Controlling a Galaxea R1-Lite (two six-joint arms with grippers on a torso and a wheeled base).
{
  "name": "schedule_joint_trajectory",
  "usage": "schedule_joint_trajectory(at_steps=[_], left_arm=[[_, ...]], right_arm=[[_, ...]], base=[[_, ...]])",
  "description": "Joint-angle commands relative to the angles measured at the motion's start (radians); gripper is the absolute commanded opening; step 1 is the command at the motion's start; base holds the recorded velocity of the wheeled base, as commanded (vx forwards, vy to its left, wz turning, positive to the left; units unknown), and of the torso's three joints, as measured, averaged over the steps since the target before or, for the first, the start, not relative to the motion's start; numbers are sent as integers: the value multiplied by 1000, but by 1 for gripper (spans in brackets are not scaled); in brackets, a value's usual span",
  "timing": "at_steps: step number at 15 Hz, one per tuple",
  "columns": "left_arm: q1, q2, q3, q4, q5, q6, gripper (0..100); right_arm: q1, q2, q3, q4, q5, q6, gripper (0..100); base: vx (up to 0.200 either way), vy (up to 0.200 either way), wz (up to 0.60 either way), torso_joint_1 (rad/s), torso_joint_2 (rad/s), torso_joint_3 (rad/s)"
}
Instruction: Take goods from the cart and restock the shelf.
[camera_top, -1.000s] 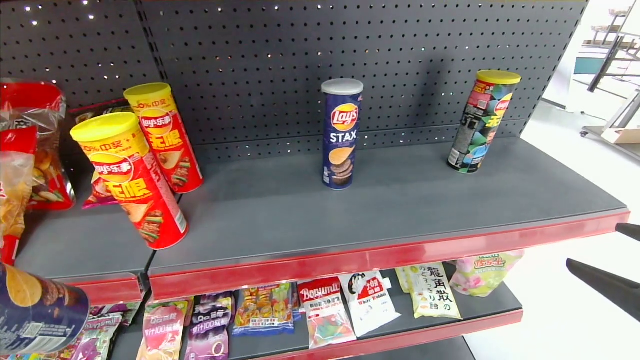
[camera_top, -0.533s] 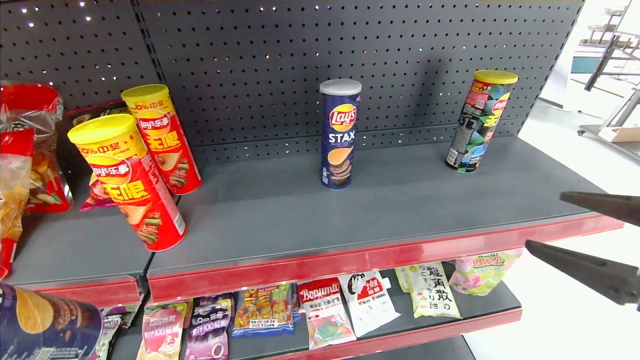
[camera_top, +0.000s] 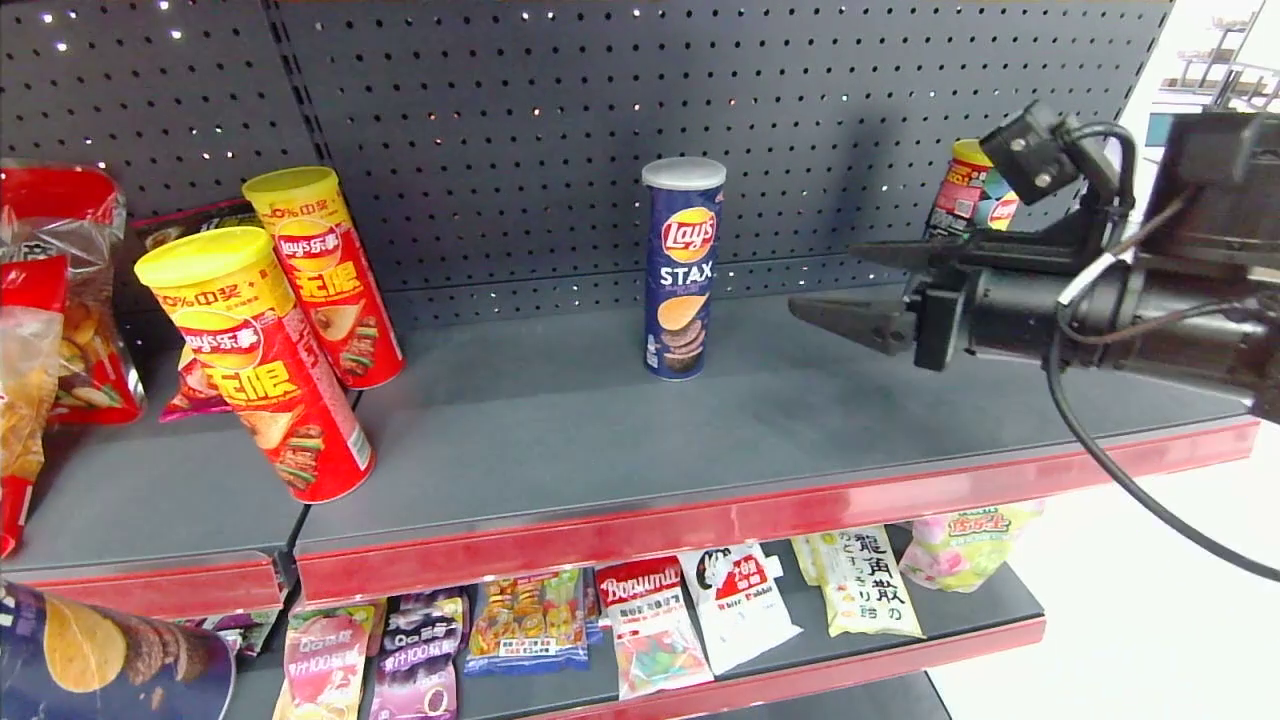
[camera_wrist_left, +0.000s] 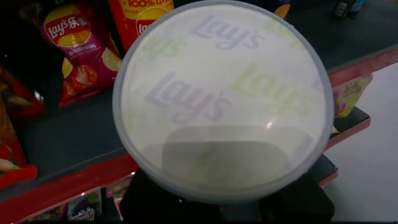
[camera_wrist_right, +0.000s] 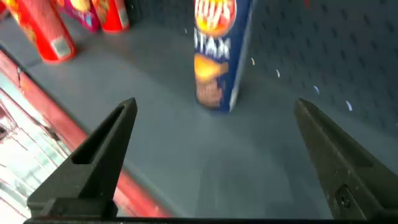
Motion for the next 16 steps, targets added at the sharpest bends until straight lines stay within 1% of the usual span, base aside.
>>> schedule_joint_trajectory(at_steps=[1,4,5,6,16], left_arm=[[1,13,-2,-2,0,1,0],[1,13,0,-2,0,1,0],[1,13,3,-2,0,1,0],[1,13,4,0,0,1,0],[1,33,3,-2,1,7,0]], right_arm=[[6,182,-145,-4,44,0,100],[27,237,-221,-4,61,-1,100],[27,288,-273,-4,70,-1,100],[27,306,-296,-4,86,-1,100],[20,449,-460,2,138,11,100]], base=[[0,0,0,0,0,0],[0,0,0,0,0,0],[0,0,0,0,0,0],[0,0,0,0,0,0],[0,0,0,0,0,0]])
